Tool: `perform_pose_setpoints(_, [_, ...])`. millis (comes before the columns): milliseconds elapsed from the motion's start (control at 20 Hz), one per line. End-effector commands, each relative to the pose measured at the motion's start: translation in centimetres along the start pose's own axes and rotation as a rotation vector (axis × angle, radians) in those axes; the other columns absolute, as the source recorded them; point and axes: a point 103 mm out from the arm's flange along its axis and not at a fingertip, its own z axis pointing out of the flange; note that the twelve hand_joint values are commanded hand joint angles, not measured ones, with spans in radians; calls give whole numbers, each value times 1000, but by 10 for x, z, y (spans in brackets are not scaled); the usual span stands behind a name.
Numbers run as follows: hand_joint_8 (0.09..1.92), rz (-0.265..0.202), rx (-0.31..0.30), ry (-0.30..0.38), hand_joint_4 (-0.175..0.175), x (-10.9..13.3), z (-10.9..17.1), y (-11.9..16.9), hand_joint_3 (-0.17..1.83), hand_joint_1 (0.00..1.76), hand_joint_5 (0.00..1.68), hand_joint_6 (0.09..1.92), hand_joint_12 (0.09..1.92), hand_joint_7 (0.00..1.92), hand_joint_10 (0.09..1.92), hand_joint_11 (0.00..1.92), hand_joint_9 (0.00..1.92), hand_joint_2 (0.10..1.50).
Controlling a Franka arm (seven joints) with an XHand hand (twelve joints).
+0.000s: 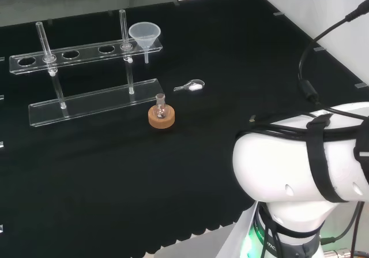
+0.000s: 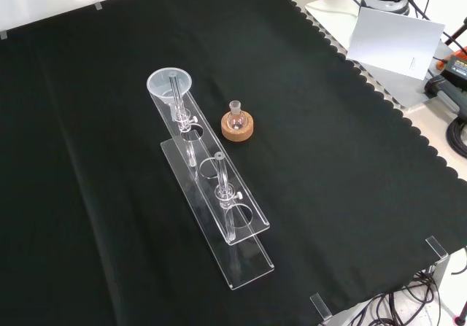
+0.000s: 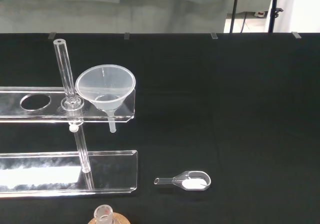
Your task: Pick up the funnel from the transparent funnel stand.
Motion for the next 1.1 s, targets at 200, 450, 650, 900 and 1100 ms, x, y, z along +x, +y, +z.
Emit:
perform_pose_setpoints(200, [526, -5, -13, -43, 8, 15, -1, 1, 37, 8, 267, 87, 1345, 0, 671, 148, 212, 1358])
perform_pose_setpoints(450, [522, -6, -11, -46, 8, 17, 0, 3, 41, 0, 271, 87, 1344, 0, 664, 147, 212, 1365])
perform_pose_setpoints(650, [519, -22, 4, -50, 7, 16, 2, 10, 42, 0, 274, 87, 1346, 0, 662, 146, 212, 1366])
perform_pose_setpoints(900, [517, -11, 17, -51, 6, 11, 21, 27, 43, 0, 280, 87, 1348, 0, 660, 145, 213, 1366])
perform_pose_setpoints(1100, [517, -14, 36, -59, 3, 11, 37, 42, 44, 0, 286, 87, 1349, 0, 658, 144, 214, 1365])
